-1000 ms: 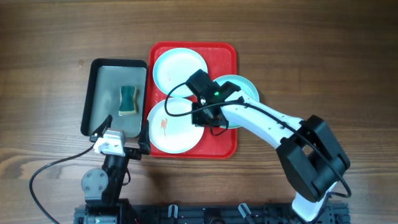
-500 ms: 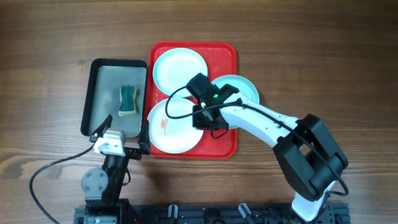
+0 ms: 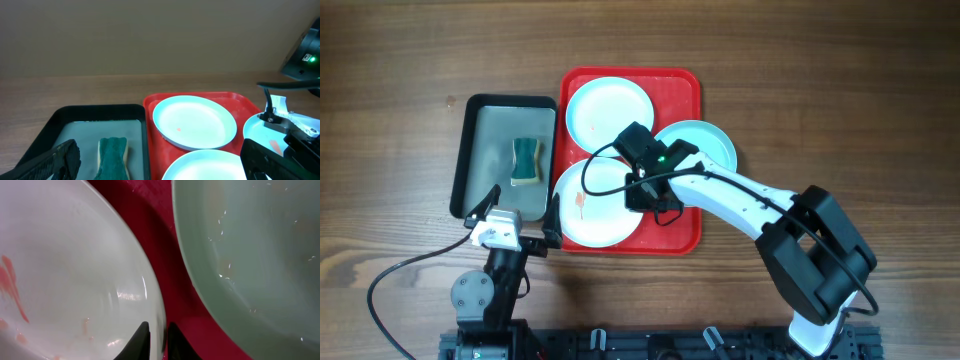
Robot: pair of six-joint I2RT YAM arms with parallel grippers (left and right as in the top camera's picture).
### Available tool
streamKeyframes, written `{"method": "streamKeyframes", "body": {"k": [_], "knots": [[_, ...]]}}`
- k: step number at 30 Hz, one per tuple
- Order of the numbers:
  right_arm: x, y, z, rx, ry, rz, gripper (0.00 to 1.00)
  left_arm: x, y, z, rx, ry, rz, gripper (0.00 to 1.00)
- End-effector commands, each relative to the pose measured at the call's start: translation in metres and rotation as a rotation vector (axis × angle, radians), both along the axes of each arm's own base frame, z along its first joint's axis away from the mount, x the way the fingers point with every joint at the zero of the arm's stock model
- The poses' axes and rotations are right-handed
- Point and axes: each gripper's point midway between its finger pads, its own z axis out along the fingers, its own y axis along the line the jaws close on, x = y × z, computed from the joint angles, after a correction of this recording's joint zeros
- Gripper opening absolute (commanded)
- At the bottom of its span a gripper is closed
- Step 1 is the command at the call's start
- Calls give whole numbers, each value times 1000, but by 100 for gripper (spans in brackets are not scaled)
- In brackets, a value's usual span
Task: Clean dirty plates on tray and stack at the side
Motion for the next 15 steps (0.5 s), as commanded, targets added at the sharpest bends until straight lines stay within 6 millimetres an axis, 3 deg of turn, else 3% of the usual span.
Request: {"method": "streamKeyframes", "body": {"k": [1,15], "knots": [[-3,-5,-13,-37,17,-20,14,-1,-2,-1,-6,4,-9,100],[-2,-8,-14,-51,10,-41,6,-1,-2,-1,-6,4,-9,100]]}}
